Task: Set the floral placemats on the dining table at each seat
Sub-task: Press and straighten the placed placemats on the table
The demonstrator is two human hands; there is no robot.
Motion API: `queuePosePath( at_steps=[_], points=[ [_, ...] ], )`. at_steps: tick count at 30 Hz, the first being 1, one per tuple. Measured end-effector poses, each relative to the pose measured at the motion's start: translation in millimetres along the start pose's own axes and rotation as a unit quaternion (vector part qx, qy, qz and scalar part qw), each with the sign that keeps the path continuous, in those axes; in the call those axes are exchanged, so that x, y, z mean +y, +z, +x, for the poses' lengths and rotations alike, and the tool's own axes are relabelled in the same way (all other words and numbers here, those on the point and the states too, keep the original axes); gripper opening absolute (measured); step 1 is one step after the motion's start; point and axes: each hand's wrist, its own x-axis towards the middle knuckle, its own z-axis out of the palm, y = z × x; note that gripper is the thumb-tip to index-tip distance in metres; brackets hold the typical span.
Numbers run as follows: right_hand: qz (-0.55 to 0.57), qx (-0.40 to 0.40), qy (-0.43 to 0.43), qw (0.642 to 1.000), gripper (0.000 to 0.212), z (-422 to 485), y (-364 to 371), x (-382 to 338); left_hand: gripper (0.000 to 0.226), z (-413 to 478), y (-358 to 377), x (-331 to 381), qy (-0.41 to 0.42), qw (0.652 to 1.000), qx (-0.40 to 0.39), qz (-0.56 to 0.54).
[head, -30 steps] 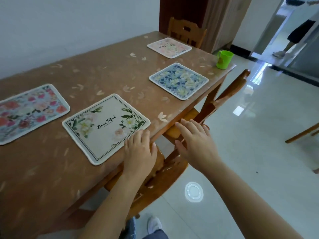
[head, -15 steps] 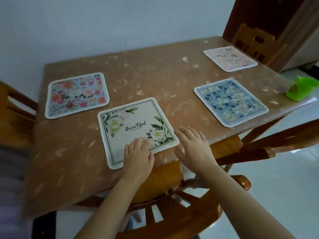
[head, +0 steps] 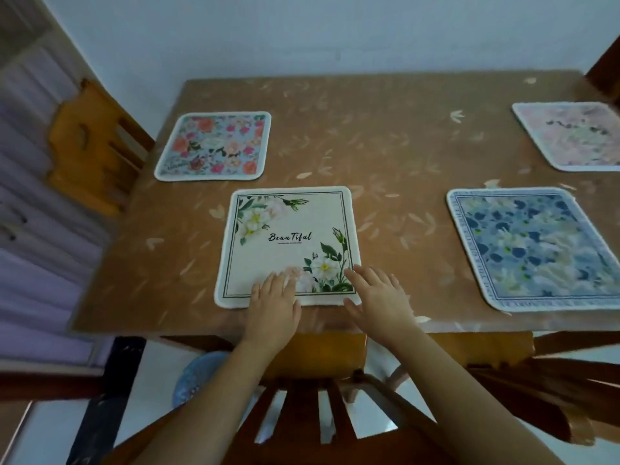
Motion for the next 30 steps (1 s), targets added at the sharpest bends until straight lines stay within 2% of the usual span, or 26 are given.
queuePosePath(
  at_steps=[6,16,26,30],
  points=[
    [-0.005,-0.039,-0.049,0.998,0.051,17.0,20.3,15.1,0.051,6.5,22.3,6.1,-0.019,1.000,0.000,-0.013],
    [-0.011,-0.070,-0.087,0.994,0.058,44.0,59.2,14.9,0.058,15.4,51.4,-15.0,0.008,0.999,-0.016,-0.032],
    [0.033,0.016,-0.125,0.992,0.050,55.5,55.0,23.9,0.049,18.1,57.7,-23.5,0.008,0.988,0.071,-0.134],
    [0.073,0.032,-0.118,0.990,0.044,57.6,54.5,26.6,0.034,17.7,55.4,-26.4,-0.013,0.972,0.109,-0.206]
  ],
)
